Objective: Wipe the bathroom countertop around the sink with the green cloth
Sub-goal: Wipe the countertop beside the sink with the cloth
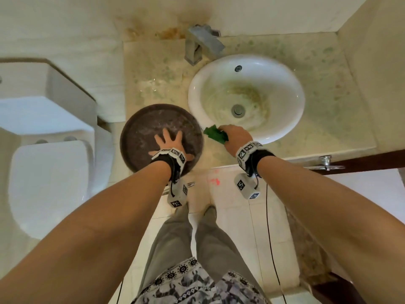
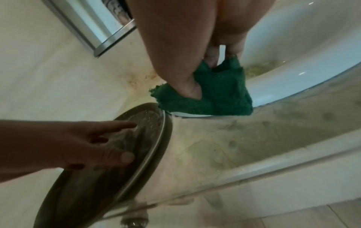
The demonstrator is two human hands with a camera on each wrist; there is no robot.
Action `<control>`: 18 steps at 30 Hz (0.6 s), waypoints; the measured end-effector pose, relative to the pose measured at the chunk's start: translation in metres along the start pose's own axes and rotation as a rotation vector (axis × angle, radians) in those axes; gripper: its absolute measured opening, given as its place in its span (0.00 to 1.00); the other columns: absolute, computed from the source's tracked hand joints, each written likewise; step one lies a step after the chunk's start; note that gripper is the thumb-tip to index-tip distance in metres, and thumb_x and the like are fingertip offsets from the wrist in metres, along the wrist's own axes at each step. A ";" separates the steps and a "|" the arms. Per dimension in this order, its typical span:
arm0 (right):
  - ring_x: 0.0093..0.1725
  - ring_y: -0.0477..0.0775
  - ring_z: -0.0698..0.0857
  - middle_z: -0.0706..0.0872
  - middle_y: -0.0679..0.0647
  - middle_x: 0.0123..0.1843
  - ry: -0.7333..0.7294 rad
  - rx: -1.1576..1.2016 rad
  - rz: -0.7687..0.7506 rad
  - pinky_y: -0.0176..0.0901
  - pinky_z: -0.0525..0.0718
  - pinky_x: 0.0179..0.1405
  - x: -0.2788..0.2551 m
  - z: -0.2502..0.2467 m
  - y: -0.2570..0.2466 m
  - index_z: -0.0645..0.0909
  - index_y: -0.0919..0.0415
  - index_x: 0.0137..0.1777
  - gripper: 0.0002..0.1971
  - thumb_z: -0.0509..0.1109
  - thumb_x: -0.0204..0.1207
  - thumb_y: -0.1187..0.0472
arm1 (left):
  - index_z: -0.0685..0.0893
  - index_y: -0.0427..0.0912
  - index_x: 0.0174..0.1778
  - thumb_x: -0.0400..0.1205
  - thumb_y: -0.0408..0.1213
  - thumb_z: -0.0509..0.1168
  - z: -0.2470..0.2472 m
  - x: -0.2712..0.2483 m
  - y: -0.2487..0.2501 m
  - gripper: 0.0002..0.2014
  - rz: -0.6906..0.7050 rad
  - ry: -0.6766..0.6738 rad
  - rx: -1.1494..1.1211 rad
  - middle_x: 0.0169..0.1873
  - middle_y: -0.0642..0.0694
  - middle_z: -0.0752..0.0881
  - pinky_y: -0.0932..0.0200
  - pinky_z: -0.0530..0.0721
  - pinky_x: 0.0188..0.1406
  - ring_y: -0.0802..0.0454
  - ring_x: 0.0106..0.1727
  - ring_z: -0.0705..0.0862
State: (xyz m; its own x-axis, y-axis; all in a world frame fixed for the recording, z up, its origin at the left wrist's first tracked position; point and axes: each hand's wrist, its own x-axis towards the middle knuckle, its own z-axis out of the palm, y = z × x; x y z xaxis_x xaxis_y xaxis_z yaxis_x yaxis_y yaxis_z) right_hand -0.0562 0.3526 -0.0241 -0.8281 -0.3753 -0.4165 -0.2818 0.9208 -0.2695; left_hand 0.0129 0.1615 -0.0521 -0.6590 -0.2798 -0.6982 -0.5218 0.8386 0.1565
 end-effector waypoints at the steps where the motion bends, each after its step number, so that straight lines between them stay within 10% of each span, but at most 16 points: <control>1: 0.58 0.62 0.81 0.83 0.55 0.59 -0.012 -0.022 -0.037 0.54 0.83 0.54 0.003 0.005 0.001 0.76 0.52 0.71 0.24 0.63 0.75 0.68 | 0.48 0.63 0.83 0.71 0.60 0.74 0.004 -0.001 -0.002 0.51 -0.023 -0.003 -0.027 0.84 0.43 0.35 0.19 0.56 0.73 0.27 0.82 0.36; 18: 0.66 0.69 0.69 0.74 0.58 0.63 -0.155 -0.292 -0.236 0.49 0.74 0.40 0.016 0.034 0.004 0.75 0.53 0.73 0.27 0.62 0.76 0.73 | 0.45 0.74 0.80 0.73 0.64 0.70 0.028 -0.008 -0.019 0.46 -0.029 0.058 -0.018 0.84 0.54 0.33 0.14 0.51 0.70 0.36 0.83 0.33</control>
State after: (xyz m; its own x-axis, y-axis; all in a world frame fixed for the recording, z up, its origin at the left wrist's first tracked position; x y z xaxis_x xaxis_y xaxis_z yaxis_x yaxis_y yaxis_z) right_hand -0.0539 0.3466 -0.0609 -0.6475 -0.5709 -0.5048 -0.5995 0.7905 -0.1250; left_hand 0.0432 0.1603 -0.0690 -0.6739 -0.3306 -0.6608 -0.5502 0.8215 0.1501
